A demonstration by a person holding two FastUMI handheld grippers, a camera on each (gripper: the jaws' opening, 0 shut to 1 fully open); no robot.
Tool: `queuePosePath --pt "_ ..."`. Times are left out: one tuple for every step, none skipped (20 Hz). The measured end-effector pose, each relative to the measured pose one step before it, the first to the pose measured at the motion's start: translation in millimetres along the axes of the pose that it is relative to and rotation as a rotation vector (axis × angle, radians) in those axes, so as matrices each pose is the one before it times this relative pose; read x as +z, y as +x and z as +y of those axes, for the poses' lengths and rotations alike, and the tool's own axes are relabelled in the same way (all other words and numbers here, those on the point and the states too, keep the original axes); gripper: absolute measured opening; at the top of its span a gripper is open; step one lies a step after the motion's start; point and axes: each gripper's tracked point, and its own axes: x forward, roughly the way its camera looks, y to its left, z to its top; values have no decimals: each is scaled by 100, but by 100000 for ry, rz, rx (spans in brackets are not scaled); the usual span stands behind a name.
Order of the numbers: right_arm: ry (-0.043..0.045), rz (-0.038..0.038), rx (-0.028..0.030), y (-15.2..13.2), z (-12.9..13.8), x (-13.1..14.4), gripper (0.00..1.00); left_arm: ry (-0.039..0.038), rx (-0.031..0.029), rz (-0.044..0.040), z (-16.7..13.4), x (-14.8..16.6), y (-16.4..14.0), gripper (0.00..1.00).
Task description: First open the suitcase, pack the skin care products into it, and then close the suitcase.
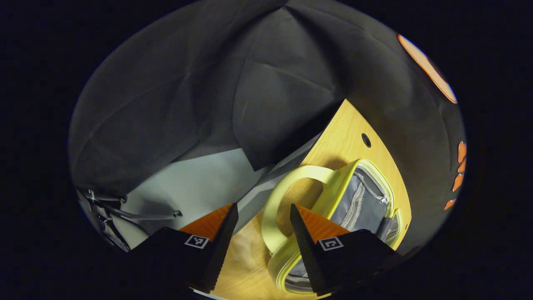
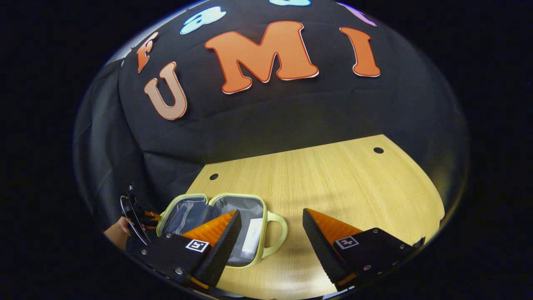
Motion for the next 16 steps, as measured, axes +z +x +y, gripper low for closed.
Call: queuePosePath --pt "-737 -7 -1574 -20 -578 -87 94 -2479 -2388 102 -171 -178 999 75" --pt "-121 359 -698 9 -401 -43 95 -1877 -29 2637 -166 -347 132 51" --pt "533 -18 -309 -163 -97 -28 95 -488 -541 -542 -20 75 -318 27" --pt "597 30 496 39 33 -16 95 1571 -1002 -676 -310 74 -183 20" --pt "-88 -255 662 29 70 59 95 4025 -1285 -1615 -303 361 -529 16" --pt "-500 11 -59 174 -113 -2 95 2354 -432 -2287 -313 379 -421 12" --pt "-779 1006 298 119 -102 -403 95 3759 -528 -297 -325 57 -301 9" --pt "-776 75 -712 206 -212 -59 95 3476 144 -1868 -231 276 -525 9" --pt "-345 -404 -256 207 3 84 95 3767 328 -1222 -348 324 -451 9" --pt "-139 -850 263 89 268 169 95 2989 278 -1864 -281 512 -477 9" --pt "-223 -1223 502 153 240 270 95 3033 354 -1699 -460 315 -415 9" --pt "-750 -537 1160 49 262 253 95 2867 118 -1696 -356 311 -580 8" --pt "-745 599 390 171 93 -196 94 2674 -12 -1440 -420 370 -539 8" --pt "-613 1530 319 -84 -130 -260 95 2723 192 -608 -296 228 -457 8" --pt "-476 -189 -610 181 -92 -127 95 2100 -19 -865 -290 264 -272 8" --pt "-575 -546 0 191 7 102 95 2148 -124 -750 -333 272 -567 8"
